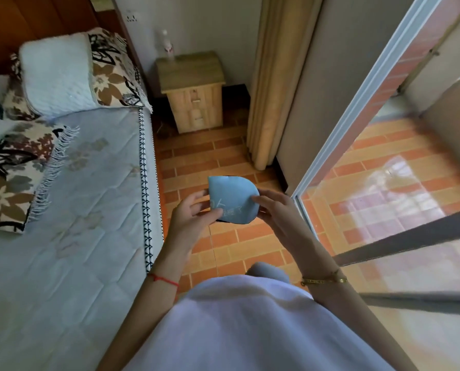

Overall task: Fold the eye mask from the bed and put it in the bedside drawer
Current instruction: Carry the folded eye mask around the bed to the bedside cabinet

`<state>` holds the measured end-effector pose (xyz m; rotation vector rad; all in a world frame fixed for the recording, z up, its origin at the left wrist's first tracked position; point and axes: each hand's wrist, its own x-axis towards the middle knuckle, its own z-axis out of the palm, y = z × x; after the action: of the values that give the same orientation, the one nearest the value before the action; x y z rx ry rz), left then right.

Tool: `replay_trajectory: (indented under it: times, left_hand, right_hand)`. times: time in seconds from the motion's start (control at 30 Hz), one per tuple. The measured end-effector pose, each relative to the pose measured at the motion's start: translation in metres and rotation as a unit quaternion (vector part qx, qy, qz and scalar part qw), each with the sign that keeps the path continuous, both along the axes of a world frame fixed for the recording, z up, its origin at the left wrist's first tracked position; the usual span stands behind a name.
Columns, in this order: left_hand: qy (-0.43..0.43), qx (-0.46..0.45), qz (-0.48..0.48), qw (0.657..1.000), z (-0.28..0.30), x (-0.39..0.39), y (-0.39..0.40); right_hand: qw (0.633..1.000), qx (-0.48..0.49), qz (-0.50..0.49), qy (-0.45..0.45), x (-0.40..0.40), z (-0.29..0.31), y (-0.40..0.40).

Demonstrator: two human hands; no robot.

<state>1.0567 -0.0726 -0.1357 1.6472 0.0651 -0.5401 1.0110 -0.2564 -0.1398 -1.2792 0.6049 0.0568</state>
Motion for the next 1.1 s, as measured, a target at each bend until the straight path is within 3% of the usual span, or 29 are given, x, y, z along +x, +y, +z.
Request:
replay_trajectory:
  times: [0.3,0.63,1.1]
  left_hand:
    - [0.004,-0.001,0.032,0.999,-0.014,0.122,-0.021]
    - [0.030,0.021,0.091,0.995,-0.017,0.301,-0.070]
    - [0.026,-0.030,0.173,0.984,-0.004,0.528,-0.125]
  right_hand:
    - [1.000,0.006,0.018,0.013,0.133,-0.016,-0.023]
    - [0.997,-0.014,0.077,0.013,0.336,-0.013,-0.076]
    - [0.994,-0.003,0.111,0.019,0.582,-0.019,-0.125]
